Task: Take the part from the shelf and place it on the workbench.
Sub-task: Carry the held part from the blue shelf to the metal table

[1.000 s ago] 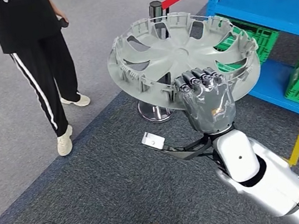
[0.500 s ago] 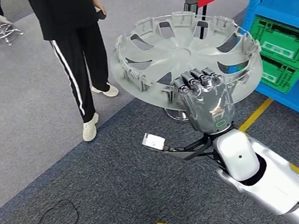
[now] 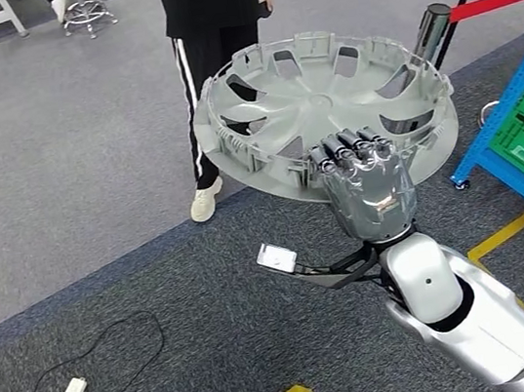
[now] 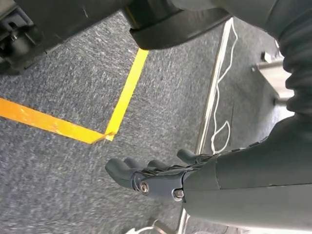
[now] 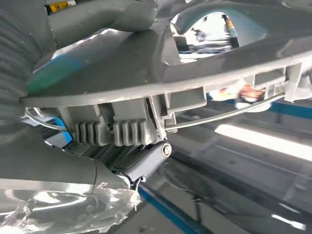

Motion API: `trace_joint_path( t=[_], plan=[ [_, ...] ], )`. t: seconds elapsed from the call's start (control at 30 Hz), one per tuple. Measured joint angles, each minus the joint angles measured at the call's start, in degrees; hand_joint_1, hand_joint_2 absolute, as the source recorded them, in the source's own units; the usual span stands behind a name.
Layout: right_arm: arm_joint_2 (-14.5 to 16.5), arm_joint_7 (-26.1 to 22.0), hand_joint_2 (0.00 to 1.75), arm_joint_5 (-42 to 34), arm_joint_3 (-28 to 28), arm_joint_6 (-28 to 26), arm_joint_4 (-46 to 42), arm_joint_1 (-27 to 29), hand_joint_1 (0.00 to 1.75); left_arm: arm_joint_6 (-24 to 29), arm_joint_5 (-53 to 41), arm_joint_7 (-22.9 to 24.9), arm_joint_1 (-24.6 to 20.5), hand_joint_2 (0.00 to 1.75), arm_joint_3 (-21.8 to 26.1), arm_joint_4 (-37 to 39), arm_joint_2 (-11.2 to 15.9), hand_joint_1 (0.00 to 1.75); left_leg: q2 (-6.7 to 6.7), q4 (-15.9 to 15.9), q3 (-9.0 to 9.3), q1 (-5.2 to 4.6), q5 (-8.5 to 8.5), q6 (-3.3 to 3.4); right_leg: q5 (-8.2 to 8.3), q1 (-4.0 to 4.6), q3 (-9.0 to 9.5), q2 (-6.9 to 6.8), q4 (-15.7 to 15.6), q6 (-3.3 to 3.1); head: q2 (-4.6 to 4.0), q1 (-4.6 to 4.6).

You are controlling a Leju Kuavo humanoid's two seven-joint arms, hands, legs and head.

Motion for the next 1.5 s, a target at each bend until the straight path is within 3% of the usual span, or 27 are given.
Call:
trace_joint_path(
  t=[0.03, 0.07, 0.13, 0.2, 0.27, 0.33, 0.4, 0.47, 0.53, 0.57, 0.63, 0.7, 0.77, 0.83, 0.87, 0.93, 1.0, 1.07, 1.1, 1.13, 1.2, 1.27, 1.33, 1.37, 1.43, 1.5],
  plan=[
    [0.36, -0.38, 1.75, 0.00, 0.05, 0.17, 0.20, -0.14, 1.75, 0.08, 0.02, 0.09, 0.02, 1.75, 0.05, 0.00, 0.01, 0.00, -0.86, 0.00, 0.00, -0.01, 0.03, 0.06, -0.64, 0.01, -1.47, 0.32, 2.69, -0.05, 0.00, 0.03],
    [0.87, -0.61, 1.75, 0.00, 0.17, 0.42, 0.51, -0.40, 1.75, 0.14, 0.03, 0.14, 0.03, 1.75, 0.10, 0.00, 0.02, 0.00, -1.75, 0.01, 0.01, -0.01, 0.06, 0.06, -0.14, 0.01, -1.96, 0.44, 3.23, -0.15, 0.00, 0.04],
    [2.26, -0.98, 1.75, 0.00, 0.54, 0.88, 1.36, -1.38, 1.75, 0.17, 0.07, 0.15, 0.03, 1.75, 0.16, 0.00, 0.02, 0.00, -3.52, 0.05, 0.04, 0.07, 0.17, -0.10, 3.46, -0.15, 0.21, 1.33, -2.05, -0.37, 0.00, 0.05],
    [4.07, -1.45, 1.75, 0.01, 0.98, 1.09, 2.54, -2.73, 1.75, 0.05, 0.10, 0.17, -0.06, 1.75, 0.22, 0.00, 0.03, 0.00, -5.02, 0.26, -0.23, 0.08, 0.30, -0.51, 6.41, -0.62, 3.85, 4.33, -9.69, -0.43, 0.00, 0.00],
    [6.14, -2.03, 1.75, 0.02, 1.40, 1.13, 4.04, -4.14, 1.75, -0.21, 0.13, 0.25, -0.17, 1.75, 0.34, 0.00, 0.05, 0.00, -6.21, 0.33, -0.81, 0.27, 0.63, -1.22, 6.85, -0.75, 5.46, 6.06, -12.83, -0.46, 0.00, -0.05],
    [8.21, -2.45, 1.75, 0.03, 1.84, 1.15, 5.63, -5.40, 1.75, -0.45, 0.14, 0.32, -0.24, 1.75, 0.43, 0.00, 0.10, 0.00, -7.09, 0.23, -1.31, 0.67, 0.96, -2.00, 7.03, -0.52, 5.61, 4.87, -13.11, -0.94, 0.00, -0.04],
    [10.03, -2.77, 1.75, 0.02, 2.21, 1.14, 6.98, -6.26, 1.75, -0.60, 0.15, 0.49, -0.31, 1.75, 0.49, 0.00, 0.15, 0.00, -4.90, 1.90, -2.30, 0.55, -0.21, -2.61, 7.29, -0.44, 5.80, 3.34, -13.47, -1.72, 0.00, -0.28],
    [11.24, -3.12, 1.75, 0.05, 2.41, 1.11, 7.98, -6.75, 1.75, -0.62, 0.15, 0.72, -0.40, 1.75, 0.63, 0.00, 0.18, 0.00, -1.18, 7.56, -5.03, 0.34, -3.34, -3.06, 7.32, -0.26, 5.96, 1.65, -13.69, -2.24, 0.00, -0.54],
    [12.04, -3.43, 1.75, 0.08, 2.52, 1.10, 9.00, -7.16, 1.75, -0.59, 0.15, 0.86, -0.63, 1.75, 0.80, 0.00, 0.20, 0.00, 0.34, 13.94, -8.03, 0.43, -5.79, -3.37, 7.21, -0.11, 5.97, -0.33, -13.68, -2.44, 0.00, -0.56],
    [12.43, -3.62, 1.75, 0.07, 2.56, 1.10, 9.51, -7.29, 1.75, -0.58, 0.15, 0.93, -0.73, 1.75, 0.86, 0.00, 0.20, 0.00, 0.62, 15.03, -8.45, 0.49, -5.74, -3.47, 7.15, -0.09, 5.97, -1.31, -13.67, -2.48, 0.00, -0.55],
    [13.34, -4.12, 1.75, 0.03, 2.69, 1.10, 10.37, -7.49, 1.75, -0.62, 0.15, 1.11, -0.68, 1.75, 1.05, 0.00, 0.21, 0.00, 1.33, 11.40, -6.27, 0.60, -3.11, -3.56, 7.02, -0.10, 6.03, -2.94, -13.66, -2.38, 0.00, -0.56],
    [14.08, -4.54, 1.75, 0.02, 2.92, 1.08, 10.89, -7.87, 1.75, -0.67, 0.15, 1.28, -0.48, 1.75, 1.39, 0.00, 0.19, 0.00, 3.81, 4.39, -2.53, 0.40, -0.52, -3.47, 6.77, 0.17, 6.06, -4.15, -13.51, -1.95, 0.00, -0.62],
    [14.62, -4.83, 1.75, 0.02, 3.10, 1.07, 11.28, -8.40, 1.75, -0.75, 0.15, 1.41, -0.29, 1.75, 1.65, 0.00, 0.15, 0.00, 5.36, 0.91, -0.94, 0.04, -0.15, -2.74, 6.48, 0.66, 6.11, -5.31, -13.38, -1.43, 0.00, -0.57],
    [15.29, -5.09, 1.75, 0.02, 3.27, 1.10, 11.86, -8.87, 1.75, -0.94, 0.15, 1.53, -0.12, 1.75, 1.79, 0.00, 0.15, 0.00, 4.21, 0.73, -1.03, -0.06, -0.37, -1.78, 6.15, 0.84, 6.35, -6.72, -13.43, -0.97, 0.00, -0.50],
    [15.67, -5.21, 1.75, 0.02, 3.35, 1.12, 12.17, -9.09, 1.75, -1.01, 0.15, 1.58, -0.04, 1.75, 1.86, 0.00, 0.14, 0.00, 3.43, 0.69, -1.01, 0.01, -0.37, -1.45, 5.75, 0.72, 6.37, -6.55, -13.17, -0.66, 0.00, -0.49],
    [16.23, -5.37, 1.75, 0.02, 3.48, 1.16, 12.70, -9.44, 1.75, -1.17, 0.15, 1.69, -0.04, 1.75, 1.95, 0.00, 0.10, 0.00, 1.96, 0.61, -0.83, 0.28, -0.29, -0.81, 3.64, 0.42, 4.82, -3.71, -9.60, -0.20, 0.00, -0.29],
    [16.40, -5.59, 1.75, 0.03, 3.57, 1.22, 13.18, -9.61, 1.75, -1.36, 0.15, 1.83, -0.07, 1.75, 1.97, 0.00, 0.09, 0.00, 0.42, 0.61, -0.75, 0.38, -0.30, -0.38, 0.48, 0.29, 0.95, -0.42, -1.93, -0.09, 0.00, 0.05],
    [16.45, -5.81, 1.75, 0.03, 3.69, 1.33, 13.71, -9.63, 1.75, -1.49, 0.15, 1.95, -0.09, 1.75, 2.00, 0.00, 0.10, 0.00, -1.35, 0.62, -0.65, 0.34, -0.31, -0.23, -0.44, 0.34, -2.27, 0.39, 3.24, -0.25, 0.00, 0.22],
    [16.51, -5.90, 1.75, 0.02, 3.75, 1.40, 13.98, -9.63, 1.75, -1.52, 0.15, 1.98, -0.14, 1.75, 2.01, 0.00, 0.10, 0.00, -2.29, 0.62, -0.53, 0.33, -0.31, -0.22, 0.76, 0.37, -2.44, 0.58, 2.68, -0.46, 0.00, 0.24],
    [16.61, -5.96, 1.75, 0.01, 3.79, 1.44, 14.21, -9.63, 1.75, -1.56, 0.15, 1.99, -0.21, 1.75, 2.02, 0.00, 0.09, 0.00, -3.21, 0.63, -0.41, 0.33, -0.32, -0.23, 2.84, 0.40, -1.50, 0.95, -0.04, -0.73, 0.00, 0.26],
    [16.82, -6.10, 1.75, 0.01, 3.81, 1.47, 14.60, -9.65, 1.75, -1.61, 0.14, 1.99, -0.38, 1.75, 2.02, 0.00, 0.02, 0.00, -4.79, 0.65, -0.31, 0.43, -0.34, -0.36, 6.98, 0.26, 1.95, 3.59, -8.01, -1.38, 0.00, 0.20],
    [16.98, -6.22, 1.75, 0.03, 3.81, 1.44, 14.87, -9.71, 1.75, -1.64, 0.12, 1.99, -0.52, 1.75, 2.02, 0.00, -0.02, 0.00, -5.95, 0.68, -0.66, 0.82, -0.25, -0.91, 8.09, 0.22, 4.31, 5.93, -12.75, -1.59, 0.00, 0.16],
    [17.24, -6.28, 1.75, 0.03, 3.81, 1.43, 15.16, -9.74, 1.75, -1.65, 0.11, 1.98, -0.62, 1.75, 2.01, 0.01, 0.00, 0.00, -7.07, 0.51, -1.03, 1.26, -0.03, -1.76, 7.79, 0.40, 5.00, 5.46, -13.74, -1.66, 0.00, 0.21],
    [17.42, -6.29, 1.75, 0.02, 3.81, 1.43, 15.31, -9.71, 1.75, -1.64, 0.11, 1.98, -0.64, 1.75, 2.00, 0.01, 0.02, 0.00, -6.62, 0.55, -1.12, 1.26, -0.13, -2.08, 7.92, 0.41, 5.25, 4.77, -14.08, -1.82, 0.00, 0.19],
    [17.77, -6.29, 1.75, 0.03, 3.81, 1.44, 15.50, -9.70, 1.75, -1.62, 0.11, 2.03, -0.65, 1.75, 2.02, 0.02, 0.09, 0.00, -3.58, 2.83, -2.19, 0.92, -1.87, -2.50, 8.20, 0.22, 5.85, 3.21, -14.99, -2.22, 0.00, -0.02],
    [17.87, -6.25, 1.75, 0.07, 3.78, 1.45, 15.68, -9.70, 1.75, -1.52, 0.10, 2.08, -0.71, 1.75, 2.07, 0.01, 0.13, 0.00, -0.34, 9.03, -5.08, 0.82, -5.22, -2.91, 8.20, 0.19, 6.13, 1.50, -15.28, -2.43, 0.00, -0.20]
  ],
)
